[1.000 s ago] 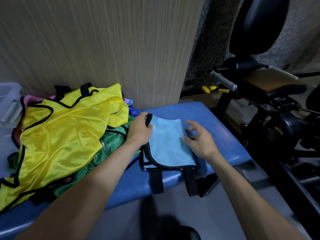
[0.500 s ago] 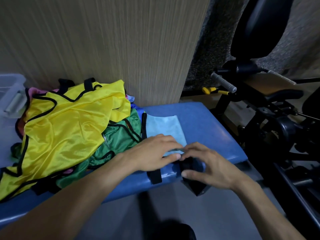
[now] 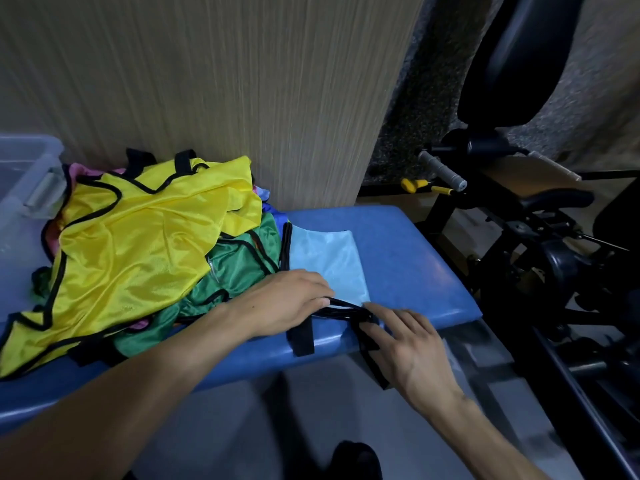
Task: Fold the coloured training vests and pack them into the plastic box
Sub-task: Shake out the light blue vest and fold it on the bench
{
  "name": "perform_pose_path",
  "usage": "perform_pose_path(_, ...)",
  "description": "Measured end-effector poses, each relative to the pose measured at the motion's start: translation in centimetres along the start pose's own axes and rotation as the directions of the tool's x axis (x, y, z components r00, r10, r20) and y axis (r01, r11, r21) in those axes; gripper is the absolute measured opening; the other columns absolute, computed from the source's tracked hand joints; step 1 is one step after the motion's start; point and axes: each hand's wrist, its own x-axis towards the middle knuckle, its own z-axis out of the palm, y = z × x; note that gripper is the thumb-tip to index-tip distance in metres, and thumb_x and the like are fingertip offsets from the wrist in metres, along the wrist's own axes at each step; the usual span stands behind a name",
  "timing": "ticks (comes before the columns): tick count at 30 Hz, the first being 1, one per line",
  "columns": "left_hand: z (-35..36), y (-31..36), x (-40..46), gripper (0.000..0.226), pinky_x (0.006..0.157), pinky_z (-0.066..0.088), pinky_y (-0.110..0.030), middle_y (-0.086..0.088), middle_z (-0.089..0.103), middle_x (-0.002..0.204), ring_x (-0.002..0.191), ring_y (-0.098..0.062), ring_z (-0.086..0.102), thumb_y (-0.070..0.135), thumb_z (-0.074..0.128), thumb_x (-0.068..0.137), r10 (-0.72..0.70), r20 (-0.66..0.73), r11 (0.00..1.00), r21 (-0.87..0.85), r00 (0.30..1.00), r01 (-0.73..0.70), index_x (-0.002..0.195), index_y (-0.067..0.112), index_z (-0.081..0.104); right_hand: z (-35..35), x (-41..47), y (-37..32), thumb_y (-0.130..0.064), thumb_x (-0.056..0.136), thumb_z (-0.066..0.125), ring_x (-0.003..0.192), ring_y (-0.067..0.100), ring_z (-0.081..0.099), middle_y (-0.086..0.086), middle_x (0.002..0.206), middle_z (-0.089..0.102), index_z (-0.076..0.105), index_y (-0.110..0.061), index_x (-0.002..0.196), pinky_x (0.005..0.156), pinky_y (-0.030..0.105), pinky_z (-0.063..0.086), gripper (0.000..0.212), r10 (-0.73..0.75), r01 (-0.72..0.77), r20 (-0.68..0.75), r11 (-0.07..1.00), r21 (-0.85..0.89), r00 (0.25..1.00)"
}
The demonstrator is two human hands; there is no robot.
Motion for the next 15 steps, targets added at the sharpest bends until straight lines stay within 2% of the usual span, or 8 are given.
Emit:
perform_pose_path(2, -0.2, 0.1, -0.2, 0.038, 0.097, 0.047, -0.038, 0.013, 0.060, 0.126, 0.113, -0.015, 0.053, 0.046, 0.035, 0.105, -0.027, 0.041, 0.991, 0.132, 0.999, 0.021, 0.121, 0.027, 0.064, -0.6, 0.0, 0.1, -0.028, 0.083, 0.055, 0.098, 0.023, 0.066, -0.002, 0.130, 0.066, 0.074, -0.023, 0.106, 0.084, 0.039, 0.054, 0.030, -0.012, 0.011, 0.033, 0.999, 0.032, 0.999)
perform_pose_path(4, -0.4, 0.8, -0.4, 0.039, 0.097, 0.048, -0.042, 0.010, 0.057, 0.132, 0.118, -0.020, 0.053, 0.048, 0.039, 0.103, -0.060, 0.106, 0.979, 0.200, 0.993, 0.038, 0.128, 0.027, 0.059, -0.9, 0.1, 0.3, -0.029, 0.084, 0.056, 0.108, 0.023, 0.063, -0.004, 0.133, 0.062, 0.072, -0.025, 0.111, 0.084, 0.038, 0.054, 0.031, -0.014, 0.005, 0.101, 0.996, 0.087, 0.995)
perform_pose_path(6, -0.6, 1.8, -0.5, 0.050, 0.097, 0.048, -0.043, 0.006, 0.051, 0.141, 0.122, -0.024, 0.054, 0.051, 0.042, 0.102, -0.070, 0.120, 0.979, 0.199, 0.990, 0.045, 0.150, 0.036, 0.039, -1.2, 0.2, 0.7, -0.032, 0.090, 0.052, 0.116, 0.022, 0.059, -0.006, 0.139, 0.057, 0.069, -0.025, 0.117, 0.088, 0.039, 0.054, 0.032, -0.024, -0.004, 0.180, 0.988, 0.156, 0.983)
perform_pose_path(8, -0.5, 2.5, -0.2, 0.059, 0.099, 0.046, -0.043, 0.005, 0.044, 0.149, 0.122, -0.028, 0.053, 0.053, 0.039, 0.103, -0.053, 0.129, 0.970, 0.243, 0.990, 0.020, 0.157, 0.045, 0.016, -1.5, 0.6, 1.0, -0.035, 0.095, 0.047, 0.119, 0.021, 0.056, -0.007, 0.139, 0.056, 0.067, -0.024, 0.119, 0.092, 0.039, 0.052, 0.033, -0.015, -0.038, 0.218, 0.971, 0.238, 0.976)
perform_pose_path(10, 0.0, 2.7, -0.1, 0.055, 0.103, 0.043, -0.045, 0.002, 0.040, 0.154, 0.126, -0.031, 0.050, 0.055, 0.037, 0.104, -0.036, 0.145, 0.954, 0.300, 0.989, -0.009, 0.156, 0.047, 0.019, -1.9, 1.3, 1.2, -0.032, 0.099, 0.047, 0.113, 0.018, 0.055, -0.009, 0.128, 0.059, 0.066, -0.023, 0.114, 0.092, 0.036, 0.050, 0.026, 0.028, -0.102, 0.216, 0.935, 0.340, 0.976)
perform_pose_path(13, 0.3, 2.7, -0.2, 0.051, 0.106, 0.041, -0.046, 0.001, 0.036, 0.157, 0.129, -0.032, 0.046, 0.054, 0.036, 0.104, -0.036, 0.144, 0.946, 0.323, 0.989, -0.012, 0.154, 0.046, 0.027, -1.8, 2.9, 1.0, -0.022, 0.103, 0.052, 0.093, 0.017, 0.053, -0.008, 0.100, 0.058, 0.060, -0.024, 0.097, 0.085, 0.035, 0.046, 0.010, 0.148, -0.224, 0.195, 0.860, 0.458, 0.970)
perform_pose_path(15, 0.2, 2.8, -0.4, 0.050, 0.106, 0.040, -0.045, 0.002, 0.034, 0.159, 0.131, -0.030, 0.043, 0.055, 0.036, 0.104, -0.028, 0.146, 0.948, 0.318, 0.989, -0.020, 0.153, 0.046, 0.030, -0.9, 4.4, 0.8, -0.019, 0.103, 0.054, 0.087, 0.018, 0.051, -0.007, 0.091, 0.053, 0.056, -0.027, 0.089, 0.081, 0.037, 0.044, 0.016, 0.251, -0.330, 0.222, 0.812, 0.481, 0.942)
